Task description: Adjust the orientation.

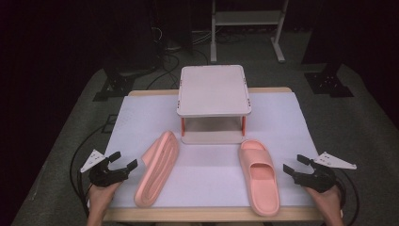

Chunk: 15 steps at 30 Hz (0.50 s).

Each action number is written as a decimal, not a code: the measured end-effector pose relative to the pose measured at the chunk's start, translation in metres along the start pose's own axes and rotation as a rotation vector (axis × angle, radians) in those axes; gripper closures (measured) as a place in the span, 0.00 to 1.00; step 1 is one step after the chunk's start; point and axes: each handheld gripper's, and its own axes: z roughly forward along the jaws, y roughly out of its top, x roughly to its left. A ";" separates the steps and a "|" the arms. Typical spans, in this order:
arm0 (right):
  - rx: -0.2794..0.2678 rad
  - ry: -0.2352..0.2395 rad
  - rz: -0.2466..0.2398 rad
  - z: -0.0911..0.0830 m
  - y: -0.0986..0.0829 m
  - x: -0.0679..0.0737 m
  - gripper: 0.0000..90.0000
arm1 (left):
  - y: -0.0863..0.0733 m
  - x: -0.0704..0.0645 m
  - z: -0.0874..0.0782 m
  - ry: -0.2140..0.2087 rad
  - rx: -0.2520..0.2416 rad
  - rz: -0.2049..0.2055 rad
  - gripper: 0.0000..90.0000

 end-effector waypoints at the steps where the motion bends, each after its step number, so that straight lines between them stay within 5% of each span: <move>1: 0.000 0.000 0.000 0.000 0.000 0.000 0.24 | 0.000 0.000 0.000 0.000 0.000 0.000 0.09; 9: -0.002 0.004 -0.004 0.001 0.001 0.002 0.24 | -0.001 0.000 -0.002 -0.004 -0.010 -0.010 0.09; 15: -0.007 0.006 -0.009 0.000 0.003 0.003 0.23 | 0.001 -0.004 -0.004 -0.010 0.009 0.026 0.09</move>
